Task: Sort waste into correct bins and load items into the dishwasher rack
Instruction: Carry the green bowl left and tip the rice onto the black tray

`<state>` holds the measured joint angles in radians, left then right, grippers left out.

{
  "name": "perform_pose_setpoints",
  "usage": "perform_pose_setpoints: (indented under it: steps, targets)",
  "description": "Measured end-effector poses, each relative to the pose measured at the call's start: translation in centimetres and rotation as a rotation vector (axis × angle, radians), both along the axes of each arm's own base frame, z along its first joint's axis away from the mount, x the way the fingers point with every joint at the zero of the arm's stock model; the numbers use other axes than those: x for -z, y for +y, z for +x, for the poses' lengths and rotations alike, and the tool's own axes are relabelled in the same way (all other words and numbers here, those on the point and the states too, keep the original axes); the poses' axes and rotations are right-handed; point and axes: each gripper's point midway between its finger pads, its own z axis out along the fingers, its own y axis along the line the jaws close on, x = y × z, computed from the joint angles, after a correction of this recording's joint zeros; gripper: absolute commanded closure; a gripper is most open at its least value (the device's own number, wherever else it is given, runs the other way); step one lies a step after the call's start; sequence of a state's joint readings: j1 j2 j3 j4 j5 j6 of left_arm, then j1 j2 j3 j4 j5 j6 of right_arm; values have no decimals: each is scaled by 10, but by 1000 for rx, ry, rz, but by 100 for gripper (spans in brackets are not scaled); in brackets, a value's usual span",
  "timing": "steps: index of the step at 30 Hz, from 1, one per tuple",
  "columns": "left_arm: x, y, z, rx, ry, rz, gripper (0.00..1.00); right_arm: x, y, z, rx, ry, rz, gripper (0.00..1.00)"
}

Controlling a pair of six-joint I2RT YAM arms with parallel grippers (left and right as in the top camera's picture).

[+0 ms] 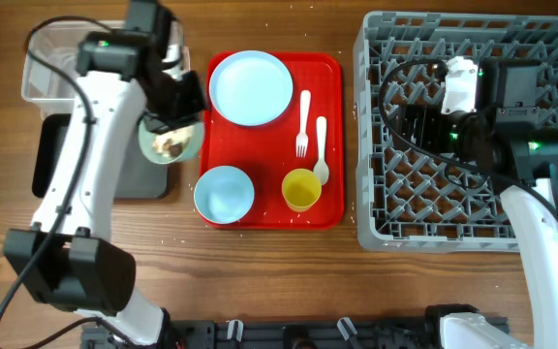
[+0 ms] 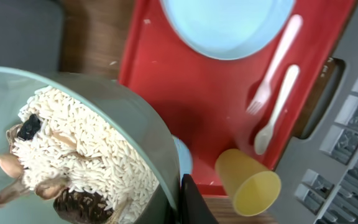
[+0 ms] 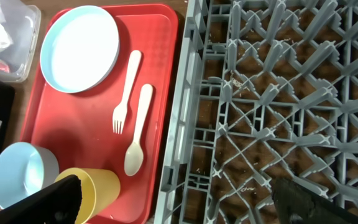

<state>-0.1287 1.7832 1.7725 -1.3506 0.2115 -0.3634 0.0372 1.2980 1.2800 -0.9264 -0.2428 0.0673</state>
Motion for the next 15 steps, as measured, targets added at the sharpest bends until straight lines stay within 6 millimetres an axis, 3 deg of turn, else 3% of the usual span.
perform_pose_setpoints:
  steps: [10,15]
  targets:
    - [-9,80,21,-104,-90,-129,96,0,0,0,0,0,0,0]
    - [6,109,18,-159,-103,-249,96,0,0,0,0,0,0,0]
